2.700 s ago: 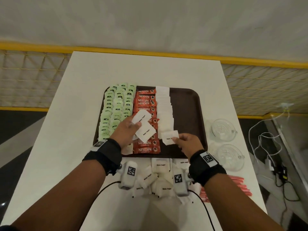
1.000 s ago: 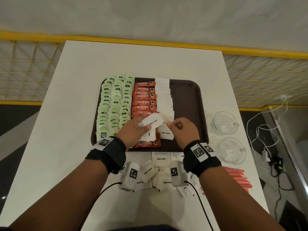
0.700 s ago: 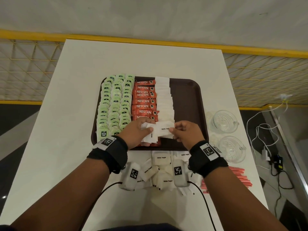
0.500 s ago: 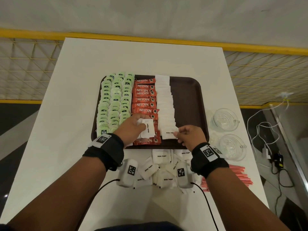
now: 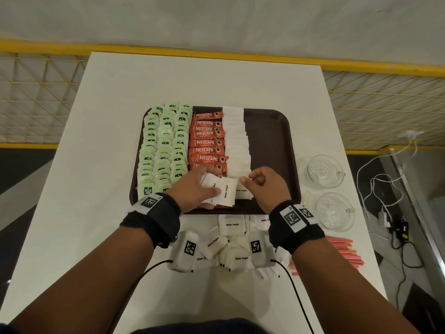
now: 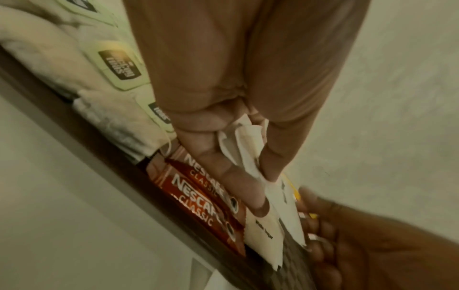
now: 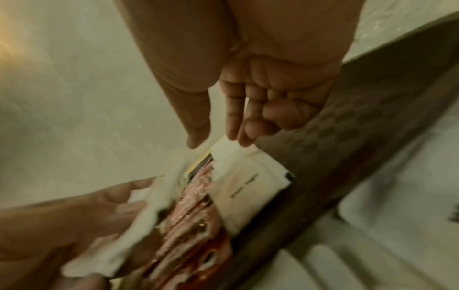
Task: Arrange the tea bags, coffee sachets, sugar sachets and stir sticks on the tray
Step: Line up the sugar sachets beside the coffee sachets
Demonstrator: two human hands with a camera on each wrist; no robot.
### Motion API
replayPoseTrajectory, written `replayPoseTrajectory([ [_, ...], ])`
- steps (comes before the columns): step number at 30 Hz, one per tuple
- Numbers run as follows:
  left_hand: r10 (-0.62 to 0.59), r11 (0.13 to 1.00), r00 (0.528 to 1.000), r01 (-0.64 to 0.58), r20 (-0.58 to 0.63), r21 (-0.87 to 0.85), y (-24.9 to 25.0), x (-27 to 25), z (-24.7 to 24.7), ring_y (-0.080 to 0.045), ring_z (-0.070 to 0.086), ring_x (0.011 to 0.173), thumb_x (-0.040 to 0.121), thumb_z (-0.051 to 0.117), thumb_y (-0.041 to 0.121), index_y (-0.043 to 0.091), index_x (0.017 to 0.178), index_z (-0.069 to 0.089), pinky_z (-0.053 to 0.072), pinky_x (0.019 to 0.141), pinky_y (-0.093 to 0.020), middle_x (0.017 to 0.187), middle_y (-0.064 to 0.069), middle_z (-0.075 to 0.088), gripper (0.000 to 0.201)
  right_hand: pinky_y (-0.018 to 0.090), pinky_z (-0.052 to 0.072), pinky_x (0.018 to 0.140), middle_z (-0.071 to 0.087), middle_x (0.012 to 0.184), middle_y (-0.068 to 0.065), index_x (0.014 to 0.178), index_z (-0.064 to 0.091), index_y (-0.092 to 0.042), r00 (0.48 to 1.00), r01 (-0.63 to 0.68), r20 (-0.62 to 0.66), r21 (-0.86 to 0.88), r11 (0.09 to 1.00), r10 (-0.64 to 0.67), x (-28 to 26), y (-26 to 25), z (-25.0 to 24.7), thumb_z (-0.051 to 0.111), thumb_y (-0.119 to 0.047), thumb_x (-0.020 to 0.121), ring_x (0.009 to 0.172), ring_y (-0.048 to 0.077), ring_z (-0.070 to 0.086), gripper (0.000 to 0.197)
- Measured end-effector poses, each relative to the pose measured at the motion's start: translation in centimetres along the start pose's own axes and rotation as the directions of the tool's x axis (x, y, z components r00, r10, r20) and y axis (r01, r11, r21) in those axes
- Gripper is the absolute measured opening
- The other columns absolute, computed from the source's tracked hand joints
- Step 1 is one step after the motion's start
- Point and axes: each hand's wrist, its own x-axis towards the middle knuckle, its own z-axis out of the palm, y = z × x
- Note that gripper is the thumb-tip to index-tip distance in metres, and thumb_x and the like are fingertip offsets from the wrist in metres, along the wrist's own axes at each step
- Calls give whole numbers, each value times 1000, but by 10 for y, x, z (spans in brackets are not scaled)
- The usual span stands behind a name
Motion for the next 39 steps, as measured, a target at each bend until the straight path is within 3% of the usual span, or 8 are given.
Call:
replayPoseTrajectory([
  [3, 39, 996, 999, -41, 24, 78, 3, 1, 8, -18, 68, 94, 82, 76, 5, 21, 117, 59, 62, 65, -38, 120, 1, 56, 43, 19, 44, 69, 62, 95, -8, 113, 61, -25, 984, 114, 131, 63, 991, -122, -3, -12, -3, 74, -35, 83, 78, 3, 55, 33],
  [7, 50, 991, 999, -51, 13, 125, 5, 2, 12, -20, 67, 93, 79, 79, 7, 23, 116, 60, 62, 64, -37, 117, 0, 56, 45, 29, 52, 73, 68, 84, 1, 91, 69, -21, 964, 133, 234, -30, 991, -122, -3, -8, -4, 75, -21, 83, 74, 13, 61, 10],
  [15, 9, 1000, 999, -10, -52, -12, 1, 2, 6, -24, 72, 88, 93, 55, 1, 23, 119, 56, 62, 70, -39, 114, -11, 61, 34, 21, 53, 59, 68, 71, 2, 84, 61, -19, 987, -18, 162, 25, 1000, 14, -8, 26, -9, 66, -14, 90, 58, 7, 63, 9],
  [19, 2, 1000, 998, -2, -65, -10, -3, 0, 3, -31, 70, 95, 93, 52, -2, 23, 118, 56, 61, 76, -47, 116, -15, 59, 36, 16, 47, 52, 68, 78, 5, 90, 63, -15, 994, -52, 92, -7, 999, 53, -2, 27, -2, 66, -16, 90, 56, 4, 61, 3],
  [23, 10, 1000, 997, -10, -74, 6, -5, -2, 2, -30, 69, 96, 91, 61, 0, 23, 119, 55, 61, 74, -50, 120, -10, 57, 37, 29, 57, 71, 68, 80, 0, 88, 63, -17, 995, -82, 58, -63, 995, 86, 5, 28, 4, 70, -23, 87, 67, 10, 66, 9],
  [28, 33, 995, 999, -30, -31, 93, 0, -5, 8, -21, 68, 93, 86, 69, 3, 22, 122, 55, 62, 67, -39, 118, 0, 56, 43, 17, 42, 65, 60, 83, -6, 96, 58, -23, 1000, -14, -27, -84, 996, 11, -3, 21, 3, 70, -33, 86, 77, 8, 58, 18],
  [34, 79, 963, 993, -99, 90, 251, 3, -5, 22, -15, 66, 92, 82, 76, 9, 25, 125, 53, 60, 60, -29, 120, 3, 54, 52, 20, 43, 72, 62, 92, -10, 106, 65, -24, 962, 170, 233, -94, 981, -144, -12, 4, -2, 71, -30, 86, 79, 3, 55, 22],
  [39, 50, 969, 998, -55, 26, 243, 5, 0, 20, -14, 64, 86, 93, 57, 6, 21, 131, 48, 61, 65, -28, 116, -5, 56, 43, 31, 53, 79, 67, 88, 1, 94, 64, -20, 987, 39, 159, -100, 994, -23, -10, 20, -2, 72, -27, 85, 83, 16, 64, 13],
])
